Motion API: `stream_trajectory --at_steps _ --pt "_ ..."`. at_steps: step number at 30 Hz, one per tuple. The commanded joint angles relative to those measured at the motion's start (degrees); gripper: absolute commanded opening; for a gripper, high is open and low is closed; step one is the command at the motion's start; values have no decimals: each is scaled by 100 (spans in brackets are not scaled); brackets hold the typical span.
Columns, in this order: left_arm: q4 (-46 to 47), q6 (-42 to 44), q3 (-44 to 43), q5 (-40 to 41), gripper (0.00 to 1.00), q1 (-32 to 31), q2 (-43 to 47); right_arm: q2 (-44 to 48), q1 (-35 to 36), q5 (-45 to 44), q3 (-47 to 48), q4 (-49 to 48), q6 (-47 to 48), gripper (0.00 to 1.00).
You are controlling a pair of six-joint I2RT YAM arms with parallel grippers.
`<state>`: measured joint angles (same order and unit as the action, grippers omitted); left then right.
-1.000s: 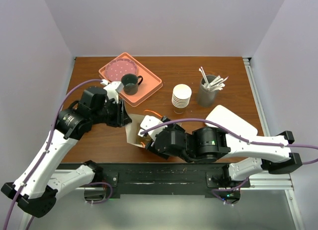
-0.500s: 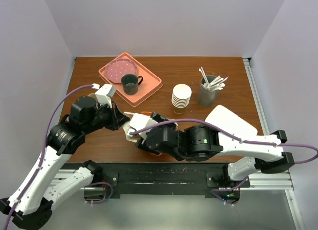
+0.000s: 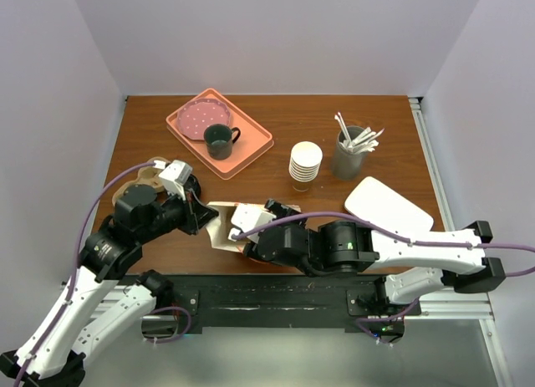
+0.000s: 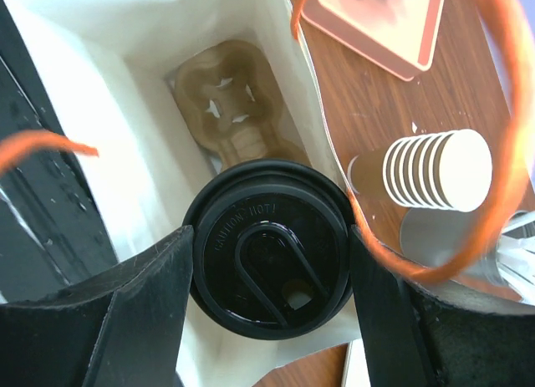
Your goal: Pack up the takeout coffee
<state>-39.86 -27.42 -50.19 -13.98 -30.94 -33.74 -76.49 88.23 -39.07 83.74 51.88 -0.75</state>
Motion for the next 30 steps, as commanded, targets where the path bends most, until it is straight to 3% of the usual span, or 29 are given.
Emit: stream_trajectory --at_steps 1,10,13,21,25,30 --pt "408 184 -43 -316 0 -17 -27 310 28 48 -367 -564 242 21" --pt "162 879 -228 -133 0 -79 -300 477 37 -90 -974 -1073 592 20" --pt "592 852 -271 167 0 -132 -449 424 -68 -669 -1088 -1381 979 20" --pt "1831 1229 -797 1378 0 -483 -1249 328 -1209 -743 -1010 -1970 1815 20" --pt "1965 1108 -1028 1319 0 -527 -1487 240 -1527 -488 -913 -2085 2062 20" --pt "1490 703 -441 555 0 -527 -1048 301 -1536 371 -965 -1804 1510 20"
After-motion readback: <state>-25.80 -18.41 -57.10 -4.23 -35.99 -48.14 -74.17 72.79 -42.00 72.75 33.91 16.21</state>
